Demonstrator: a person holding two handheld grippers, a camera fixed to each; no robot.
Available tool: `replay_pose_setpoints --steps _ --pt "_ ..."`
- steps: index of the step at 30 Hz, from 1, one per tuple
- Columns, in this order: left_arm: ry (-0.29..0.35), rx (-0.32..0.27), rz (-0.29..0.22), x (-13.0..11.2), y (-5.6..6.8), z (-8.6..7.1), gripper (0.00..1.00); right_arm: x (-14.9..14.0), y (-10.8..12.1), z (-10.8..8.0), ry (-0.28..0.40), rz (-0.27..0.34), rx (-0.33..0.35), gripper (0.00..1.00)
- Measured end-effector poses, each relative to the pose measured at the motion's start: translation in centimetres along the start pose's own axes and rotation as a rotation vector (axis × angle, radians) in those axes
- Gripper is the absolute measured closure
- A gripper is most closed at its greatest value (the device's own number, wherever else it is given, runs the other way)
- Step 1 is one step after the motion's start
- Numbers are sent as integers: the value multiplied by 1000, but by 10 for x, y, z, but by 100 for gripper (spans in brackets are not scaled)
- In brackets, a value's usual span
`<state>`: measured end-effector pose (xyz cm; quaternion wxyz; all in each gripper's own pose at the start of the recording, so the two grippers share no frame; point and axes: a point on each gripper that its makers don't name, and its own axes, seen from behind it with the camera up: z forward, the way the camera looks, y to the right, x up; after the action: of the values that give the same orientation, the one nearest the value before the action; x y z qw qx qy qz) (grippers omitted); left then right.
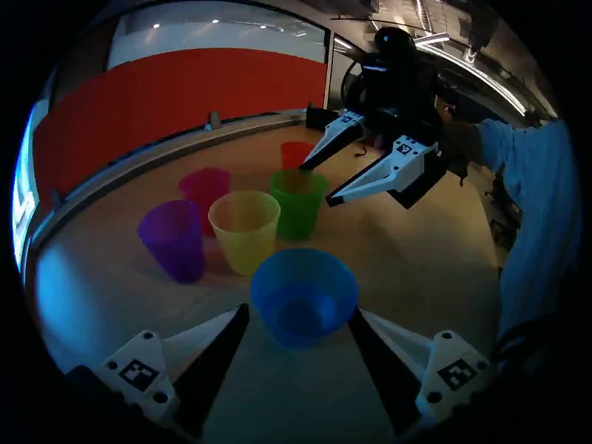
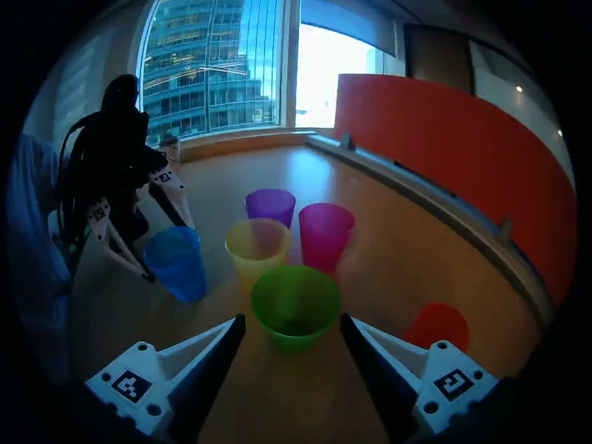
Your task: Pour water
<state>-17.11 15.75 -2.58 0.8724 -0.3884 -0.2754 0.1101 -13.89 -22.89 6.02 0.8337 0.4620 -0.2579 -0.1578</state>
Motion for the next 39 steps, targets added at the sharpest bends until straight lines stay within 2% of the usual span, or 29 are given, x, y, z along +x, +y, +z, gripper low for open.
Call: replay_pose_setpoints --steps 9,16,18,22,24,39 --pt "5 -5 17 6 5 6 2 2 1 7 -9 -11 -2 1" --pt "-10 7 31 5 2 10 2 0 2 12 -15 -10 -1 1" --pt "-14 10 33 4 1 10 3 0 3 13 -16 -12 -2 1" --pt "-21 6 38 3 2 11 13 0 4 15 -18 -11 -2 1" --pt "-22 3 43 3 3 12 15 0 4 15 -18 -10 0 1" --pt "-21 6 46 4 2 12 15 3 2 26 -29 -22 4 1"
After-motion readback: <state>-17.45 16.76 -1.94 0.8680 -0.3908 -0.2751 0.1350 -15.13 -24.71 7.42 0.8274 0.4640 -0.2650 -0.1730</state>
